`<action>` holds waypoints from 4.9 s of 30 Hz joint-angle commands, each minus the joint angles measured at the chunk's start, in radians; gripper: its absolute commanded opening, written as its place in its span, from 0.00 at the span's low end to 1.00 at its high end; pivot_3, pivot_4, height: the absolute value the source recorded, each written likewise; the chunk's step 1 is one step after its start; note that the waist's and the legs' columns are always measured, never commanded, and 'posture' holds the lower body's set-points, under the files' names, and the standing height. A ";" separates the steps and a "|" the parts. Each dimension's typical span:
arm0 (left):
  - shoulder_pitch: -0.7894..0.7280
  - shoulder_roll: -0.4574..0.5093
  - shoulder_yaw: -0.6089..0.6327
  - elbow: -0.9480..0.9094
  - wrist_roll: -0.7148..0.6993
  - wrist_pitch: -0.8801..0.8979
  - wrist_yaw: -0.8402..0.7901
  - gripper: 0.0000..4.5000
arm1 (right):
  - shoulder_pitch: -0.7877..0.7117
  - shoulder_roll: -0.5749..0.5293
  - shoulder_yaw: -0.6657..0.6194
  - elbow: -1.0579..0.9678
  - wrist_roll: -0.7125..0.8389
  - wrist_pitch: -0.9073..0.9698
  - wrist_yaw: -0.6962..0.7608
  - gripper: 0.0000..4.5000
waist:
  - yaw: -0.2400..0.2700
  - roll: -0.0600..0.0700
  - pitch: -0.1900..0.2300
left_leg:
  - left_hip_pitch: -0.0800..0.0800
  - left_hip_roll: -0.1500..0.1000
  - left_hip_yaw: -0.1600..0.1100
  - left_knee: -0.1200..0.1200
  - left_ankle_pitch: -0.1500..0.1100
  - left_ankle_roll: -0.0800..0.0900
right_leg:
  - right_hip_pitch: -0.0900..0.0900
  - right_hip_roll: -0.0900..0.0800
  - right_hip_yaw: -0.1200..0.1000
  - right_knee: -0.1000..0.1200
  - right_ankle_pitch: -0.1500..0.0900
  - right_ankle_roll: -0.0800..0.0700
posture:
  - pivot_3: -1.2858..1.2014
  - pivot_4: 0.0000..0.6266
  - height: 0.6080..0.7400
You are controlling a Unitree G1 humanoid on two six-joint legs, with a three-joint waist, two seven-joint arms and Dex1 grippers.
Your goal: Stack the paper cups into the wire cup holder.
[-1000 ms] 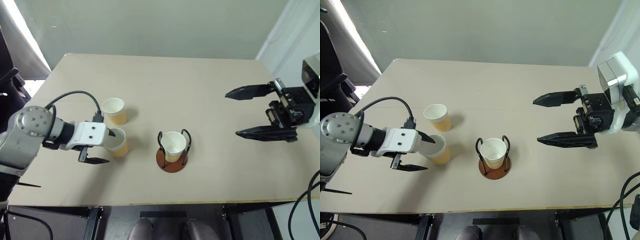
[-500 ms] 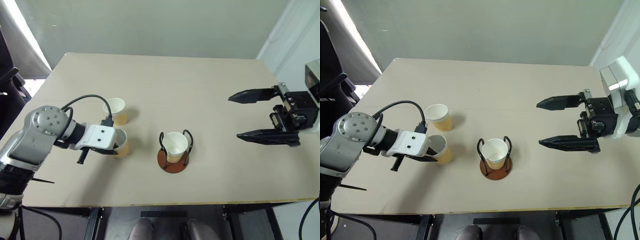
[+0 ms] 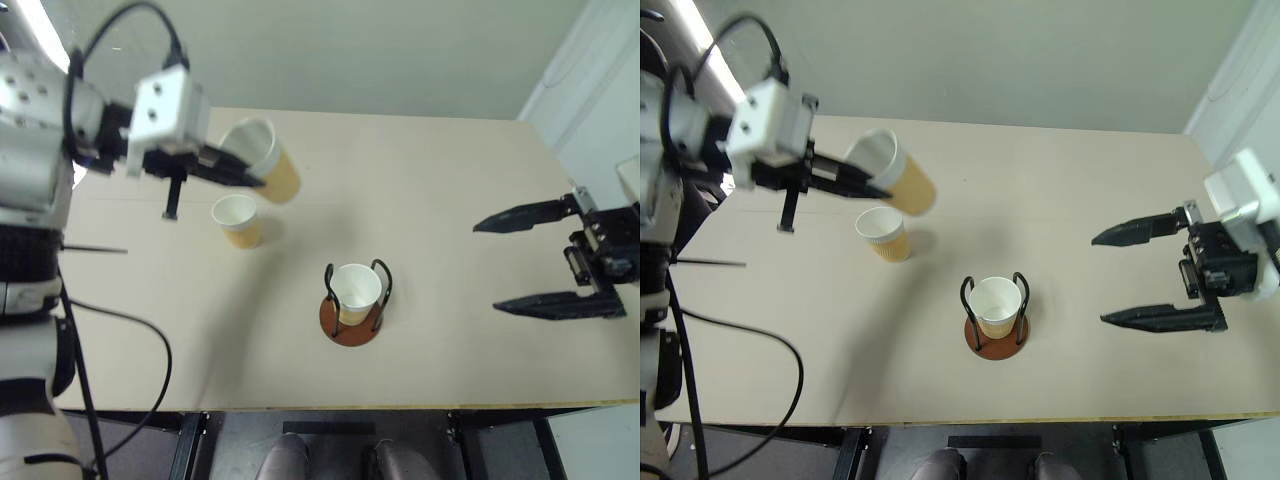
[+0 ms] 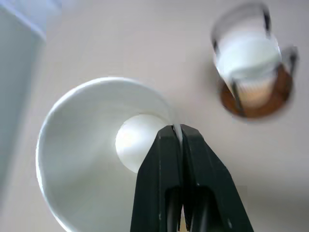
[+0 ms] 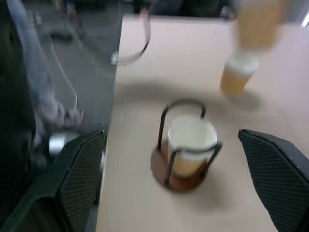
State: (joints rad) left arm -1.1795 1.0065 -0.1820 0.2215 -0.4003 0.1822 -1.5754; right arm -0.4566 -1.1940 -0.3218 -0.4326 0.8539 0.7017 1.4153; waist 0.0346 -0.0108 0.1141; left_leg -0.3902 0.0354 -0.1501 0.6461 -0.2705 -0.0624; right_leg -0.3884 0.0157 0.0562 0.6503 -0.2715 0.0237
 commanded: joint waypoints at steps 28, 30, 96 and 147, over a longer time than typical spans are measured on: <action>-0.321 -0.120 -0.809 0.079 -0.296 -0.512 -0.039 0.01 | 0.070 -0.080 -0.119 -0.067 -0.057 -0.064 -0.063 1.00 | 0.012 0.000 0.000 | -0.011 -0.004 0.005 0.019 -0.006 0.010 | 0.000 -0.004 0.005 -0.005 0.004 0.014 | 0.52 0.24 1.00; -0.320 -0.134 -0.809 0.097 -0.284 -0.529 -0.039 0.01 | 0.078 -0.080 -0.127 -0.075 -0.052 -0.061 -0.071 1.00 | 0.013 0.000 0.000 | -0.011 -0.005 0.005 0.019 -0.006 0.011 | 0.001 -0.004 0.005 -0.005 0.004 0.014 | 0.52 0.24 1.00; -0.174 -0.232 -0.159 1.007 0.590 -0.534 0.098 0.21 | -0.065 -0.039 0.033 0.002 -0.118 -0.094 -0.039 1.00 | 0.005 0.001 -0.001 | -0.015 -0.006 0.023 0.022 -0.007 0.016 | -0.013 -0.004 0.026 -0.003 0.007 0.022 | 0.52 0.24 1.00; -0.244 -0.137 -0.716 0.081 -0.312 -0.349 -0.039 0.73 | 0.085 -0.085 -0.156 -0.060 -0.073 -0.032 -0.119 1.00 | 0.004 0.004 -0.001 | -0.012 -0.006 0.029 0.033 -0.014 0.026 | -0.006 -0.004 0.031 -0.004 0.008 0.029 | 0.52 0.24 1.00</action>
State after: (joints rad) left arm -1.4113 0.8808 -0.9425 0.3006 -0.7208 -0.1562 -1.5828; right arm -0.3637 -1.2641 -0.4515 -0.4821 0.7714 0.6823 1.3003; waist 0.0382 -0.0069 0.1127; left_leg -0.4018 0.0290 -0.1213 0.6795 -0.2843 -0.0366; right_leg -0.3942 0.0112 0.0870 0.6465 -0.2635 0.0522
